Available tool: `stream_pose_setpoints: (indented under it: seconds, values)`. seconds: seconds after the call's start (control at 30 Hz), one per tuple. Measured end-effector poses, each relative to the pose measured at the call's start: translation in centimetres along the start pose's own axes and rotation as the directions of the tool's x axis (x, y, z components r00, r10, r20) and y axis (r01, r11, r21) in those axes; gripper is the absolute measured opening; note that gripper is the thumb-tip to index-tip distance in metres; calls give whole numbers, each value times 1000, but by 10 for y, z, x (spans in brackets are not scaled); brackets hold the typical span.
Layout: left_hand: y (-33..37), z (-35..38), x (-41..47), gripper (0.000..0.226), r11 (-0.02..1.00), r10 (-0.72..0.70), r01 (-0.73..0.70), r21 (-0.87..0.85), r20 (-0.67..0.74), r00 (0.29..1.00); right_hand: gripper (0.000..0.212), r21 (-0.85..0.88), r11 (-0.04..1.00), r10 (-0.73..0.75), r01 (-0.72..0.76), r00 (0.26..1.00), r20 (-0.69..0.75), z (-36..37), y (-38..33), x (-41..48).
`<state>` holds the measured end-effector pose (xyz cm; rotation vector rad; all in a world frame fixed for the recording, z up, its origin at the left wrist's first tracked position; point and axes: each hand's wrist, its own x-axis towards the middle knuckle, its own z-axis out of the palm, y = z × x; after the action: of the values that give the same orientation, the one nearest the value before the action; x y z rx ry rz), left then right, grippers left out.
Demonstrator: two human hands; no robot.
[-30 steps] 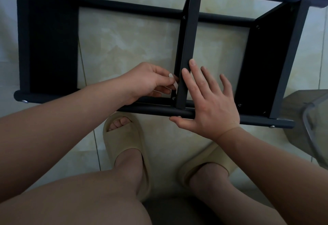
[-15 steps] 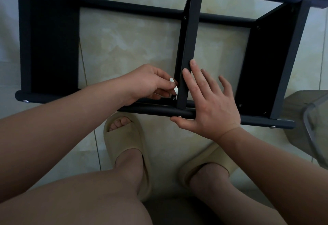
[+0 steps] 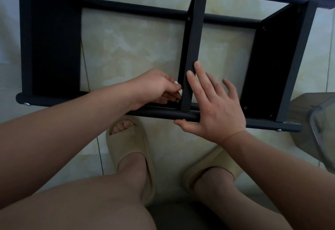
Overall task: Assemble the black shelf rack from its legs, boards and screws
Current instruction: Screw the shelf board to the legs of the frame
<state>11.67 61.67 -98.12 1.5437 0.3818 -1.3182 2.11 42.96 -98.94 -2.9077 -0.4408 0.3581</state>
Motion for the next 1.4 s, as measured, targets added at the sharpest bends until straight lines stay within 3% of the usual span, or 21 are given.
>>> stream_pose_setpoints:
  seconds: [0.23,0.53,1.03,1.4]
  values:
    - [3,-3,-2,17,988,23,-24,152,7,1000,107,3,1000,-2,2,1000,-6,0,1,0]
    - [-4,-10,-7,19,974,48,-53,220,26,998,108,-2,1000,0,0,1000,3,1,1,0]
    - [-8,-11,-15,12,863,81,-119,491,97,992,108,-7,1000,-4,4,1000,5,1,2,0]
    - [-8,-11,-12,10,844,37,-83,529,96,995,108,-1,1000,-8,8,1000,-8,2,2,0]
